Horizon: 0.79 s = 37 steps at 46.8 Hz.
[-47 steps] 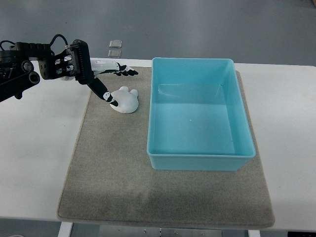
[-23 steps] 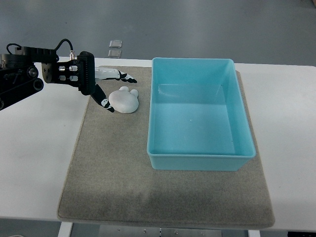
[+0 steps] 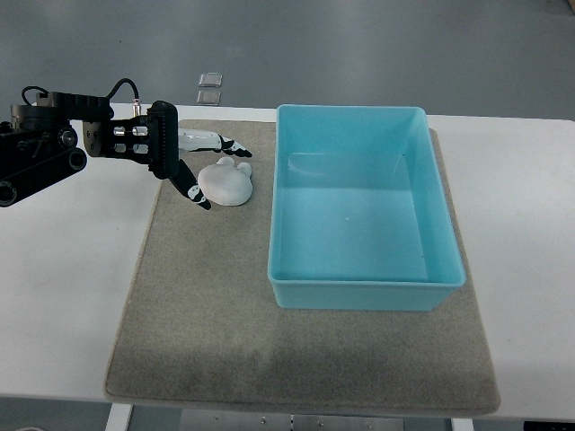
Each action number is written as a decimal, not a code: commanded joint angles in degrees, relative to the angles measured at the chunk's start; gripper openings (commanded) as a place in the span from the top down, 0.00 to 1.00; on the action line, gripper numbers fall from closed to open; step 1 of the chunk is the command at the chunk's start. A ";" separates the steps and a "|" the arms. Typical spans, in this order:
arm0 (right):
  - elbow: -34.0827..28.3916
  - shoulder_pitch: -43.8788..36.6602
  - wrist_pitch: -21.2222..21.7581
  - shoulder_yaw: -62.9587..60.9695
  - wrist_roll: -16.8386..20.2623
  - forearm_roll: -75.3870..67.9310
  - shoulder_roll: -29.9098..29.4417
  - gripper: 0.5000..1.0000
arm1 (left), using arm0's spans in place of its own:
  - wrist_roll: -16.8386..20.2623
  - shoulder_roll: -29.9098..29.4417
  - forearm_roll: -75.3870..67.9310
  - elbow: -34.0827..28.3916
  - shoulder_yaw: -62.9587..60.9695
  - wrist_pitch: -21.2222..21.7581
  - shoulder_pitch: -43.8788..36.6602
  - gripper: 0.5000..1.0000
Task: Place white toy into blue box with left hand
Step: 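Close the left hand fingers around the white rabbit toy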
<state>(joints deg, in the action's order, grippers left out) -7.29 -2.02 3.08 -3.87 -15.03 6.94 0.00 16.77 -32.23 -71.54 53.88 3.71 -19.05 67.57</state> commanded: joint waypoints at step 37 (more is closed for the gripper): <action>-0.01 0.00 0.00 0.00 0.00 0.00 0.00 0.13 | -0.34 1.90 0.08 -1.67 0.07 1.64 -0.86 1.00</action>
<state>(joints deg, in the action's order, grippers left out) -7.26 -2.02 3.08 -3.87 -15.03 6.94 0.00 16.43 -30.32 -71.54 52.24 3.62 -17.43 66.63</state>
